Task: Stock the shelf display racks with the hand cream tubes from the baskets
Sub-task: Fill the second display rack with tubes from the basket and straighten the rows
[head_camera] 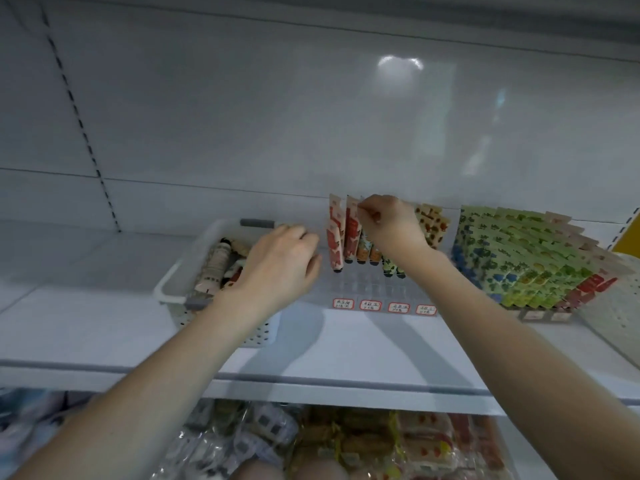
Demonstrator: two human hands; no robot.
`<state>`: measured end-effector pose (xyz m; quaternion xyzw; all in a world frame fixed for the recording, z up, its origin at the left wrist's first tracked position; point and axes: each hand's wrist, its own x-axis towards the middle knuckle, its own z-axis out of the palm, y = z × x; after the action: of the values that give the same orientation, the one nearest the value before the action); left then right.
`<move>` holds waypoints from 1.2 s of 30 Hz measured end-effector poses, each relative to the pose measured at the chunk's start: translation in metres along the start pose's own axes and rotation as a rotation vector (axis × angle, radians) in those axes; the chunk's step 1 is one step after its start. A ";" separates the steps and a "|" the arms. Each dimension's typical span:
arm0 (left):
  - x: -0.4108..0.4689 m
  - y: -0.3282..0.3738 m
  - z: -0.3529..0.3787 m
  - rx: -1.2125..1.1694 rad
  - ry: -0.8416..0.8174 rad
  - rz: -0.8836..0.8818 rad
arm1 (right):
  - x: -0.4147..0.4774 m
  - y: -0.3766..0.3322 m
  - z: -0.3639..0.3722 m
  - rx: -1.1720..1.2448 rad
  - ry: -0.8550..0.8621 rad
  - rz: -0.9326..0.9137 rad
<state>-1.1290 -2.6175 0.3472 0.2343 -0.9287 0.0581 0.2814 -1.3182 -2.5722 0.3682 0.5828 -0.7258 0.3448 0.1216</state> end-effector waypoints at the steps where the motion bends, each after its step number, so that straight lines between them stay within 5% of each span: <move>1: -0.011 -0.005 -0.004 0.010 -0.021 -0.021 | -0.003 -0.006 0.004 0.008 -0.019 -0.001; 13: -0.083 -0.070 -0.044 0.015 -0.216 -0.464 | -0.001 -0.088 0.058 0.029 -0.335 -0.065; 21: -0.044 -0.080 -0.015 0.075 -0.439 -0.444 | 0.018 -0.105 0.099 -0.118 -0.559 0.035; 29: -0.018 -0.097 0.008 0.013 -0.834 -0.581 | 0.024 -0.102 0.121 -0.261 -0.536 0.025; 36: -0.018 -0.111 0.012 -0.175 -0.833 -0.704 | 0.024 -0.101 0.134 -0.401 -0.425 0.029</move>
<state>-1.0695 -2.7113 0.3242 0.5098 -0.8284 -0.2145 -0.0889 -1.2006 -2.6848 0.3201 0.5959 -0.7968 0.0661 0.0746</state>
